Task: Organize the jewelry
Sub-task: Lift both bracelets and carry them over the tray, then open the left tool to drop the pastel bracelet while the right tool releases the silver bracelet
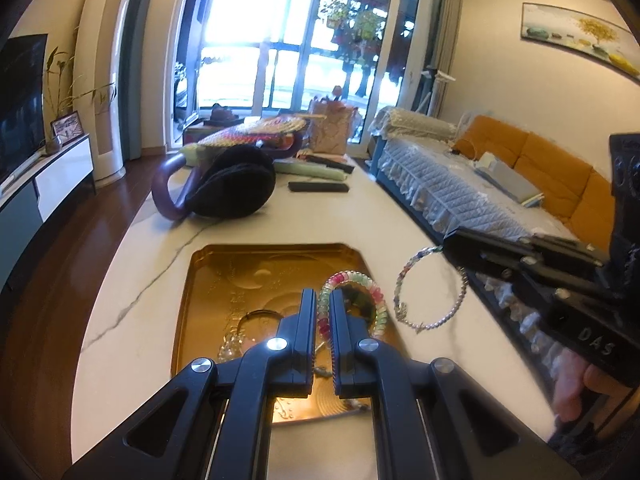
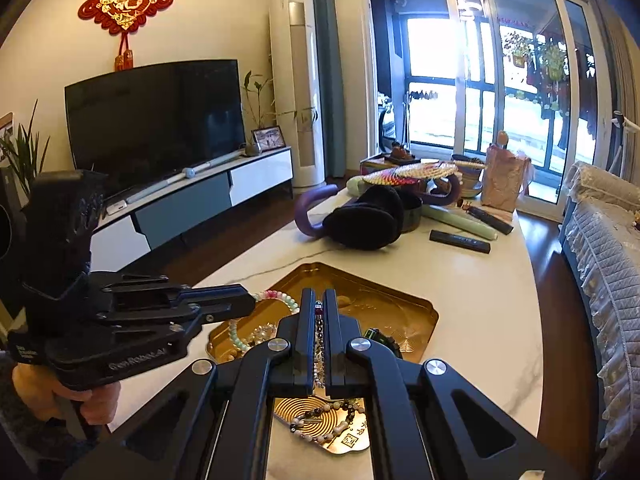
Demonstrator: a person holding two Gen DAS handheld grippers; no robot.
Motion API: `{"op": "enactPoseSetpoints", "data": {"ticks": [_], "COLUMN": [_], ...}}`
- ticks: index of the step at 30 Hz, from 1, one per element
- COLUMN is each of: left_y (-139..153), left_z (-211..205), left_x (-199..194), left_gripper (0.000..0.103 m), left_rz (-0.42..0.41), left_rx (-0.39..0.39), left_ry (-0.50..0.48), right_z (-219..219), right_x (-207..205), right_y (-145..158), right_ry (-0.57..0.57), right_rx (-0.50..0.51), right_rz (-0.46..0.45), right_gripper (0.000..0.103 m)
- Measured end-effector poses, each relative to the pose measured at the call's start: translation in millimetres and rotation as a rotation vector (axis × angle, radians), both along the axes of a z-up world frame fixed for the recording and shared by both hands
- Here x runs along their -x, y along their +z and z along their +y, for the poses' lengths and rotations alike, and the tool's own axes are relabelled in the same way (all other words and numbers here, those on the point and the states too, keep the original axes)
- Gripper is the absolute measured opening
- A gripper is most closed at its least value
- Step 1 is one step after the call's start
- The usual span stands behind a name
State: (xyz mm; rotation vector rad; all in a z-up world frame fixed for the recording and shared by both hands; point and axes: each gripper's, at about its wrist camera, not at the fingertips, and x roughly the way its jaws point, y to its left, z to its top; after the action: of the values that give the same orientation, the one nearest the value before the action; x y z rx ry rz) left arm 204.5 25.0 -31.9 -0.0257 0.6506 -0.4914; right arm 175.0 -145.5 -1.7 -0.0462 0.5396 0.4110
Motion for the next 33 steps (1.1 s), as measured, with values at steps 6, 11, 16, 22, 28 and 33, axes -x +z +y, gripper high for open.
{"op": "enactPoseSetpoints", "data": {"ticks": [6, 11, 16, 22, 28, 33], "left_y": [-37, -58, -69, -74, -77, -78], "left_z": [-2, -5, -11, -17, -19, -18], "left_x": [-16, -28, -33, -33, -31, -30], "left_gripper": [0.006, 0.006, 0.006, 0.006, 0.006, 0.007], "left_rz": [0.087, 0.14, 0.161, 0.166, 0.178, 0.181], "left_rx": [-0.017, -0.036, -0.058, -0.084, -0.097, -0.104], "left_ry": [-0.001, 0.008, 0.001, -0.011, -0.013, -0.012], "right_z": [0, -3, -2, 3, 5, 6], "right_x": [-15, -29, -33, -43, -55, -61], "right_y": [-29, -57, -70, -99, -143, -146], "right_ry": [0.007, 0.008, 0.015, 0.02, 0.006, -0.02], "right_rx": [0.023, 0.038, 0.041, 0.051, 0.082, 0.113], "right_rz": [0.073, 0.147, 0.183, 0.279, 0.409, 0.375], "right_gripper": [0.002, 0.002, 0.002, 0.003, 0.003, 0.003]}}
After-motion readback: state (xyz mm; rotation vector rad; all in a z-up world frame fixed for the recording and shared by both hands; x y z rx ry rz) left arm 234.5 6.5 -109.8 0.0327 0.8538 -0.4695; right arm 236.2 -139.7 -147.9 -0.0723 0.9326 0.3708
